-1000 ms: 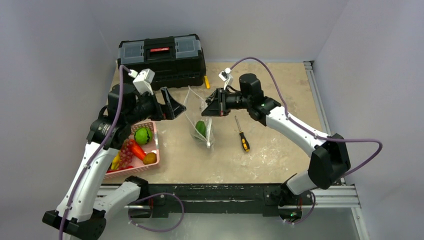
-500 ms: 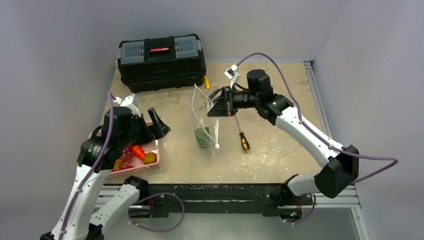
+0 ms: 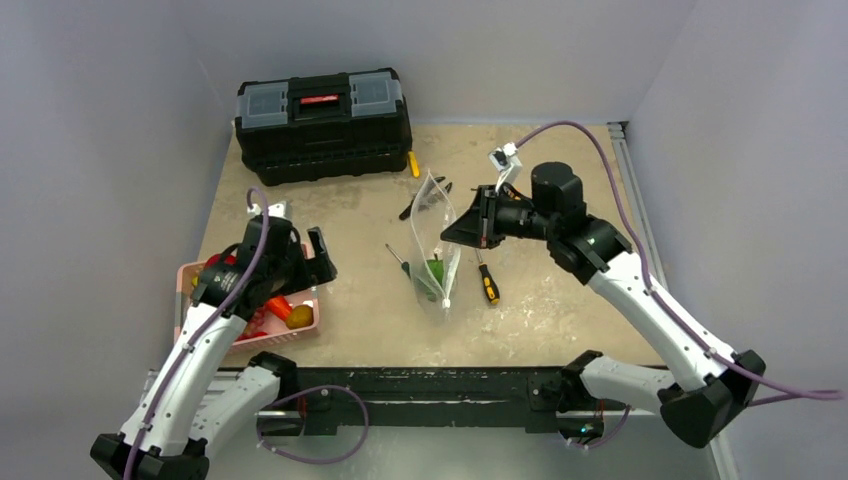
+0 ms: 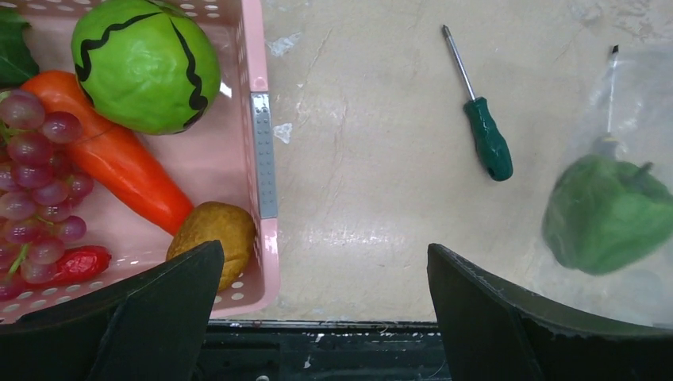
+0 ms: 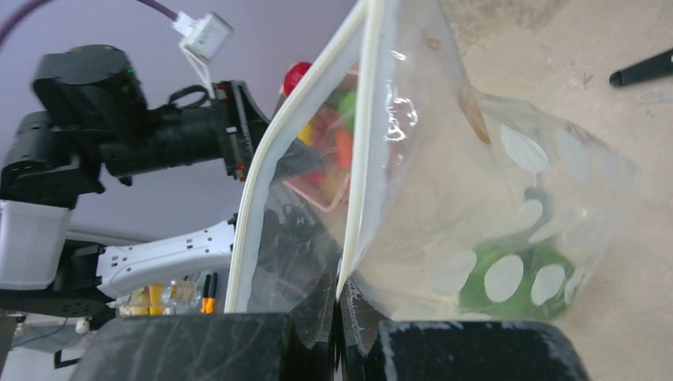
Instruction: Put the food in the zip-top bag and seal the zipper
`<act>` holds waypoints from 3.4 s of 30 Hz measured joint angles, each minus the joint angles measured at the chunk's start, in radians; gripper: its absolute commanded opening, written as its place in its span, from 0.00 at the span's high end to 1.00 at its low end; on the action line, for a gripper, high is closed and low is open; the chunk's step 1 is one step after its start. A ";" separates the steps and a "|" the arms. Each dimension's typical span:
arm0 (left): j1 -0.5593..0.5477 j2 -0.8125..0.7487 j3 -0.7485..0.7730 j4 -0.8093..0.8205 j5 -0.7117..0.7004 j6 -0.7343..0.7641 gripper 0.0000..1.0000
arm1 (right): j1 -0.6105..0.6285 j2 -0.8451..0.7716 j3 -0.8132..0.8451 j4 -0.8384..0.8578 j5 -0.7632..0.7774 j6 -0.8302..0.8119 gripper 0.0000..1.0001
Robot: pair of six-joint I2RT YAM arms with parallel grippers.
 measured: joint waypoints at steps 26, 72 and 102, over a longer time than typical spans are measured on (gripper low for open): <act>0.019 0.142 -0.125 0.060 -0.098 0.060 0.03 | 0.000 -0.013 0.027 0.050 0.161 0.044 1.00; 0.045 0.278 -0.247 -0.036 -0.129 -0.260 0.38 | 0.000 -0.253 -0.227 0.198 0.110 -0.029 1.00; 0.021 -0.278 -0.120 0.340 0.512 -0.290 0.70 | 0.000 -0.262 -0.329 0.213 0.145 -0.011 1.00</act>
